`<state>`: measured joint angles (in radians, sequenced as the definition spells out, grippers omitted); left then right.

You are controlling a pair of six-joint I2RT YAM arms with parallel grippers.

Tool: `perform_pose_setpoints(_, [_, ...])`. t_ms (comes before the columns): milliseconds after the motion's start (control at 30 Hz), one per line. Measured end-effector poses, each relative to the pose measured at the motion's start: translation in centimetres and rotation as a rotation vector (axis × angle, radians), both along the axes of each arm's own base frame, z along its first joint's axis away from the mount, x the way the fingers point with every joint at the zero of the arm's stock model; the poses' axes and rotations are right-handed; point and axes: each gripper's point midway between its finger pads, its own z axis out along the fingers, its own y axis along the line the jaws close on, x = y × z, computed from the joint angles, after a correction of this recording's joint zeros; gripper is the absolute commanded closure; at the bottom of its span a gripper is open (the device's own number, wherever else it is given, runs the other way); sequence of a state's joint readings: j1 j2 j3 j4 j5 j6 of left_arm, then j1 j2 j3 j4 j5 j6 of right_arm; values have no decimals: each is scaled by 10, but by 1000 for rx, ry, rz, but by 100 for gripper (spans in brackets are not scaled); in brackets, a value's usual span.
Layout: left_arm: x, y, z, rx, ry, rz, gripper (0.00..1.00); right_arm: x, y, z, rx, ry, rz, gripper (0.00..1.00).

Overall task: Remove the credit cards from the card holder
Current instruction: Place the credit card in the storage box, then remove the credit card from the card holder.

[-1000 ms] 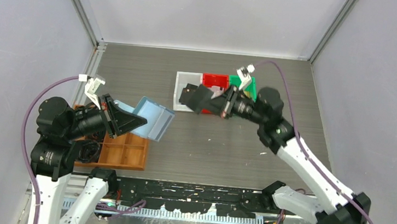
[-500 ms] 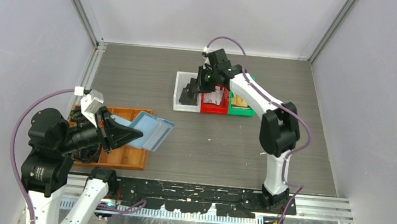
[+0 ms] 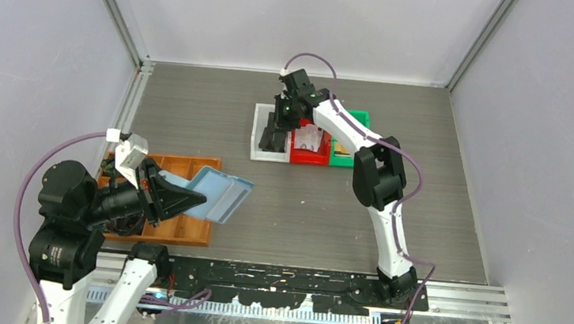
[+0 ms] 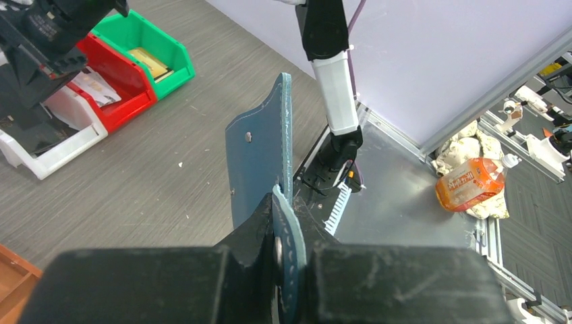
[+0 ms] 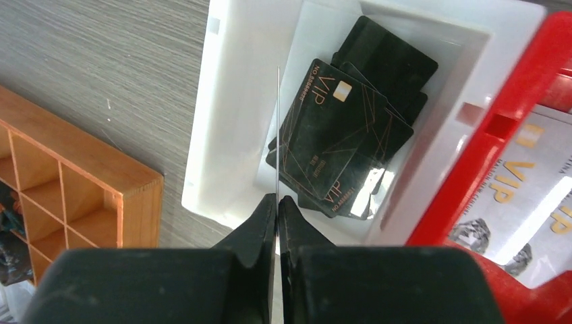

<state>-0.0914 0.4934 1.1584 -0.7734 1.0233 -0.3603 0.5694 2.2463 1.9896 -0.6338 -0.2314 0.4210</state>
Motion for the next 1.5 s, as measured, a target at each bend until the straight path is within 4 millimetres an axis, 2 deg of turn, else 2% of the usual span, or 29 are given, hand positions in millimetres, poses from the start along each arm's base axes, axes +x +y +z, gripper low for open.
perform_pose_setpoints(200, [-1, 0, 1, -2, -3, -2, 100, -1, 9, -18, -40, 2, -5, 69])
perform_pose_setpoints(433, [-1, 0, 1, -4, -3, -2, 100, 3, 6, -17, -94, -49, -35, 60])
perform_pose_setpoints(533, [-1, 0, 1, -5, -2, -2, 100, -3, -1, -5, -107, -72, -47, 55])
perform_pose_setpoints(633, [-3, -1, 3, -13, 1, -5, 100, -18, -6, 31, -68, -114, -37, 42])
perform_pose_setpoints(733, [-4, -1, 4, -17, -1, -12, 100, -46, -11, 94, 55, -194, 15, 26])
perform_pose_setpoints(800, [-5, -2, 5, -19, 3, -17, 100, -79, -18, 145, 166, -278, 82, 19])
perform_pose_setpoints(900, [-7, -3, 6, -29, 12, -25, 100, -147, -35, 226, 363, -447, 227, 18])
perform_pose_setpoints(967, [-9, -3, 8, -40, 18, -33, 100, -188, -46, 262, 481, -543, 318, 18])
perform_pose_setpoints(1000, [-10, -4, 9, -44, 19, -35, 100, -210, -50, 272, 540, -575, 368, 17])
perform_pose_setpoints(1100, [-13, -6, 16, -70, 29, -55, 100, -264, -61, 277, 695, -599, 486, 15])
perform_pose_setpoints(1200, [-17, -9, 24, -100, 51, -86, 100, -293, -59, 258, 786, -549, 549, 14])
perform_pose_setpoints(1300, [-18, -11, 28, -122, 75, -119, 100, -309, -49, 240, 805, -472, 591, 14])
perform_pose_setpoints(1367, [-18, -13, 28, -131, 106, -137, 100, -318, -41, 237, 804, -453, 633, 14])
perform_pose_setpoints(1500, [-15, -14, 28, -148, 155, -152, 100, -335, -29, 254, 818, -476, 728, 20])
